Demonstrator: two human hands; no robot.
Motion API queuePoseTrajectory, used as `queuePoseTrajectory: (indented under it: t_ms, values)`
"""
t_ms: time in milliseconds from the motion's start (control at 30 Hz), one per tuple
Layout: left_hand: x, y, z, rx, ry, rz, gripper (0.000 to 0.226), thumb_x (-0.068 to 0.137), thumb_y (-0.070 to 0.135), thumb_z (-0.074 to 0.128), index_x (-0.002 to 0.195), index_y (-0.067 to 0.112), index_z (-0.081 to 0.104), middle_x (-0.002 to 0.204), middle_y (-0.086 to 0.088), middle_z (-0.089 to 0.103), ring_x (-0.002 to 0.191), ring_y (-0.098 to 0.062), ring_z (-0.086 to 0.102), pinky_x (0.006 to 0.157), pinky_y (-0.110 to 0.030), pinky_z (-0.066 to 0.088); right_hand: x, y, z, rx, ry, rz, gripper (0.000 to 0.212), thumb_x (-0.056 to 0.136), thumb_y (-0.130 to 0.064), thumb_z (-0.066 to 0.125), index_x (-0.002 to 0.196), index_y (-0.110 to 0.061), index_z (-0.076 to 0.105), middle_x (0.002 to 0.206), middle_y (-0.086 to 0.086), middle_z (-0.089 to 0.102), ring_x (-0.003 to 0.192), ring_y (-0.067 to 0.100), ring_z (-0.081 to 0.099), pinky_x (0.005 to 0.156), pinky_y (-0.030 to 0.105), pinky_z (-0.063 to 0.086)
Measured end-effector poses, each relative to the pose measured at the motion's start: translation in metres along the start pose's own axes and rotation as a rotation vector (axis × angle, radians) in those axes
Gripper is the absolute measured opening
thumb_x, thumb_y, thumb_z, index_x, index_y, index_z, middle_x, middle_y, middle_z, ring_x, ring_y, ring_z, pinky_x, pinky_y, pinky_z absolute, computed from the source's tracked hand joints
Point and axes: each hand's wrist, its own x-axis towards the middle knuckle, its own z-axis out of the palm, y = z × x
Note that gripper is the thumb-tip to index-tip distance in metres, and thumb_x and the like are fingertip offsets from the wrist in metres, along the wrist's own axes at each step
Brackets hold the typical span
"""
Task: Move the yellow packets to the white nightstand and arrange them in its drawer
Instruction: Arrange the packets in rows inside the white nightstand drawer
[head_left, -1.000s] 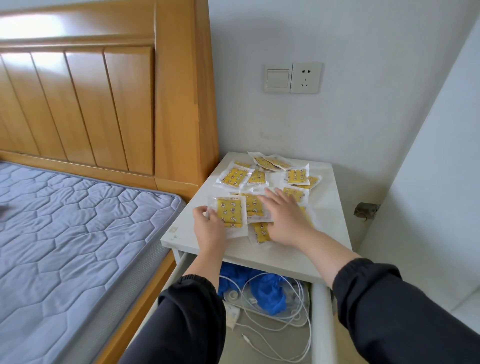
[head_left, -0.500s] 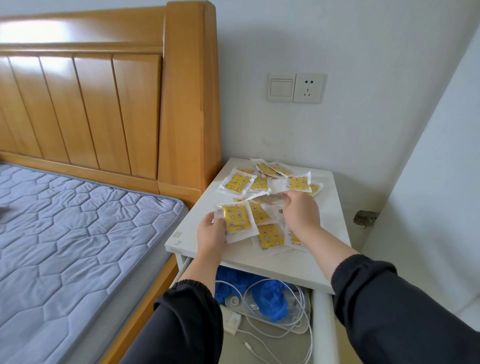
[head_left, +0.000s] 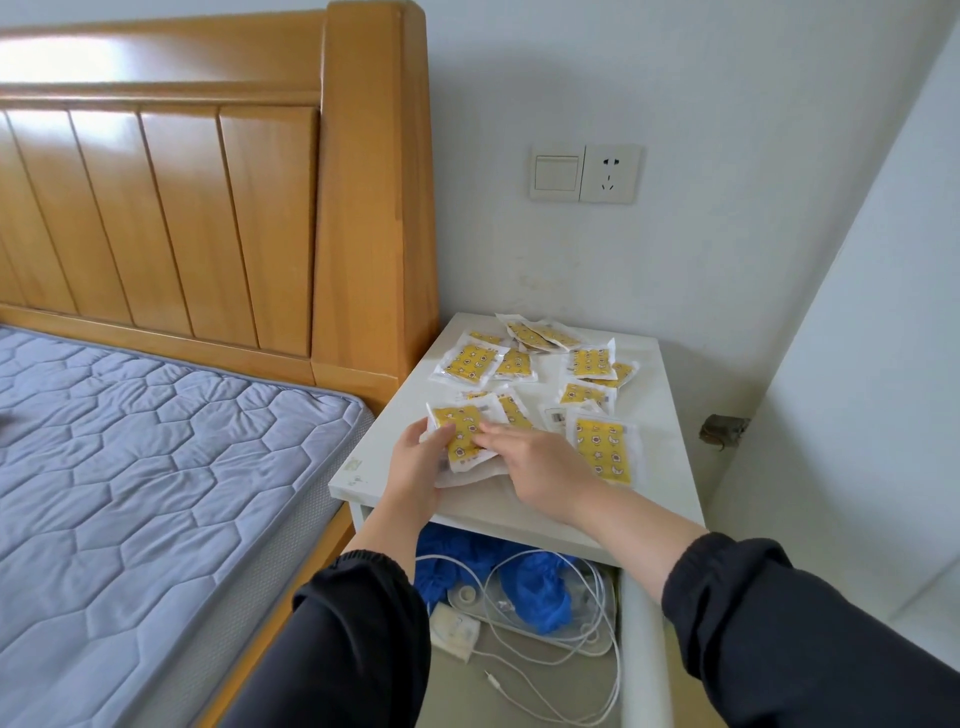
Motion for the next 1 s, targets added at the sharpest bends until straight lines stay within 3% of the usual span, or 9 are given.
queuePoseTrajectory:
  t_ms: [133,233,367,433,633,700,767,900,1000]
  values:
    - [0.001,-0.003,-0.001,0.044,0.050,0.014,0.042,0.092,0.012,0.060,0.133,0.008,0.050,0.113,-0.012,0.067,0.094,-0.027,0.067,0.076,-0.038,0.057,-0.008,0.003,-0.009,0.046,0.091,0.046,0.044,0.097,-0.009,0.039,0.140,-0.013,0.046,0.148,0.001,0.042,0.139,0.013,0.032,0.114,0.022,0.019]
    - [0.000,-0.003,0.001,0.133,0.086,0.047,0.043,0.091,0.013,0.061,0.132,0.013,0.048,0.111,-0.005,0.066,0.094,-0.023,0.067,0.083,-0.042,0.057,-0.009,0.029,-0.017,-0.007,0.295,0.390,0.035,0.094,-0.017,0.046,0.126,-0.008,0.056,0.130,0.008,0.057,0.124,0.025,0.049,0.104,0.036,0.039]
    - [-0.003,-0.004,0.004,0.204,0.094,0.111,0.043,0.089,0.010,0.063,0.129,0.017,0.048,0.112,-0.003,0.065,0.097,-0.021,0.066,0.080,-0.037,0.057,-0.018,0.066,-0.030,-0.084,-0.014,0.981,0.070,0.084,-0.051,0.061,0.135,-0.011,0.037,0.132,0.010,0.048,0.123,0.031,0.044,0.097,0.042,0.041]
    - [-0.003,-0.003,0.005,0.217,0.094,0.126,0.044,0.089,0.010,0.063,0.129,0.020,0.048,0.111,-0.002,0.064,0.098,-0.021,0.065,0.079,-0.036,0.056,-0.019,0.077,-0.033,-0.057,-0.065,1.000,0.079,0.076,-0.056,0.069,0.132,-0.011,0.036,0.128,0.011,0.049,0.120,0.031,0.044,0.091,0.039,0.043]
    - [-0.006,-0.002,0.006,0.274,0.085,0.171,0.048,0.089,0.011,0.062,0.133,0.019,0.046,0.113,0.000,0.063,0.095,-0.017,0.064,0.069,-0.027,0.054,-0.015,0.084,-0.045,0.201,0.043,1.045,0.071,0.074,-0.013,0.080,0.130,-0.003,0.038,0.121,0.012,0.056,0.088,0.023,0.055,0.069,0.030,0.042]
    - [-0.007,-0.003,0.007,0.300,0.085,0.191,0.046,0.090,0.011,0.062,0.133,0.019,0.046,0.110,0.002,0.062,0.092,-0.014,0.063,0.065,-0.023,0.052,-0.017,0.088,-0.049,0.220,0.098,1.061,0.063,0.076,-0.007,0.078,0.128,0.000,0.045,0.122,0.013,0.058,0.092,0.025,0.058,0.070,0.027,0.043]
    - [-0.007,-0.003,0.008,0.308,0.089,0.199,0.045,0.090,0.010,0.061,0.131,0.019,0.047,0.109,0.002,0.062,0.091,-0.013,0.062,0.063,-0.022,0.051,-0.014,0.092,-0.053,0.338,0.162,1.063,0.058,0.074,-0.007,0.079,0.125,0.002,0.053,0.125,0.013,0.060,0.103,0.028,0.062,0.075,0.027,0.046]
    - [-0.007,-0.003,0.009,0.322,0.090,0.202,0.047,0.090,0.010,0.060,0.133,0.020,0.046,0.109,0.003,0.061,0.093,-0.013,0.062,0.063,-0.021,0.051,0.002,0.096,-0.059,0.553,0.154,1.066,0.050,0.066,-0.009,0.085,0.110,0.002,0.063,0.107,0.012,0.069,0.098,0.029,0.066,0.085,0.039,0.054]
    - [-0.007,-0.003,0.010,0.343,0.095,0.216,0.047,0.090,0.010,0.060,0.133,0.020,0.045,0.109,0.003,0.060,0.090,-0.011,0.061,0.061,-0.019,0.049,0.011,0.082,-0.061,0.306,0.049,1.034,0.036,0.073,-0.021,0.082,0.087,-0.002,0.055,0.090,0.007,0.062,0.090,0.025,0.062,0.071,0.027,0.046]
